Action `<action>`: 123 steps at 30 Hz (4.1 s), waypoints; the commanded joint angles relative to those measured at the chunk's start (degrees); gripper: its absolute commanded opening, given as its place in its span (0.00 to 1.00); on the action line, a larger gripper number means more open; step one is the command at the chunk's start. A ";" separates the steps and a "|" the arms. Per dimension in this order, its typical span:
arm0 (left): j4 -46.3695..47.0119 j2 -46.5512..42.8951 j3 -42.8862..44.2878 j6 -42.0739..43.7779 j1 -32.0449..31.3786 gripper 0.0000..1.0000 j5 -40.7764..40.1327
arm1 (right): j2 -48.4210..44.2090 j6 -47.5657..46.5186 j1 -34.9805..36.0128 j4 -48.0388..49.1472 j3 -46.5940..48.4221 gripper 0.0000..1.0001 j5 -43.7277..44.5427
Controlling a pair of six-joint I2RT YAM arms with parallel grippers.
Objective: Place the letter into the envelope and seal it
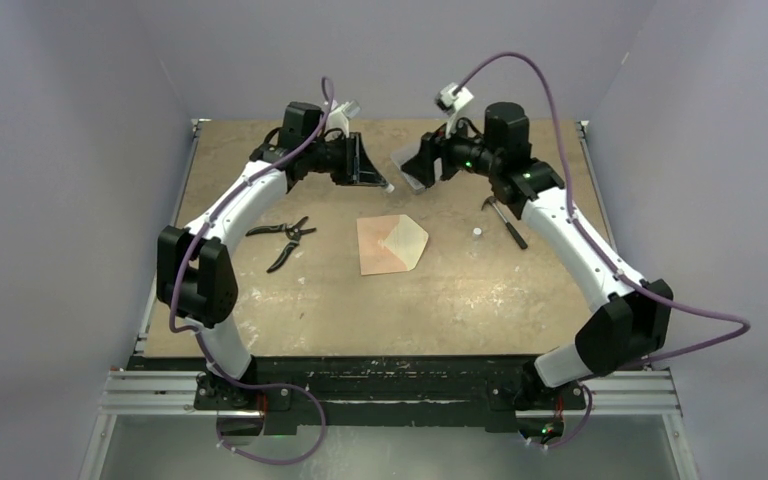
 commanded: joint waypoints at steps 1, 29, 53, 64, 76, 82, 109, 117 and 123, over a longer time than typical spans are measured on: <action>8.03 -2.78 -1.24 -1.06 -0.14 0.00 10.70 | 2.50 -3.61 2.92 4.39 0.06 0.71 -15.38; 21.79 -6.69 -4.82 -8.02 -0.14 0.02 15.79 | 4.56 -7.00 9.13 -0.28 2.12 0.15 -11.99; 55.65 -15.77 -23.50 -22.23 -0.84 0.00 -5.17 | 2.91 39.86 10.60 47.56 -12.52 0.17 -14.11; 37.14 -15.91 -17.13 0.63 -0.67 0.00 -0.53 | -2.08 13.04 8.07 7.37 1.94 0.78 -6.67; 37.74 -15.96 -16.59 8.04 -0.67 0.00 5.48 | 4.29 24.30 8.74 11.56 7.15 0.63 0.37; 37.72 -15.91 -16.70 7.51 -0.67 0.00 5.68 | 6.42 24.45 8.83 10.89 9.58 0.63 0.09; 24.78 -14.71 -13.26 44.43 -1.20 0.00 -0.96 | 12.36 48.51 9.04 3.88 10.14 0.00 8.60; 25.02 -14.25 -16.79 51.17 -0.68 0.00 -1.87 | 13.01 64.64 9.02 18.09 10.08 0.00 2.08; 20.14 -9.64 -13.50 33.71 0.31 0.00 19.13 | 11.20 38.13 7.23 7.27 16.32 0.74 -5.98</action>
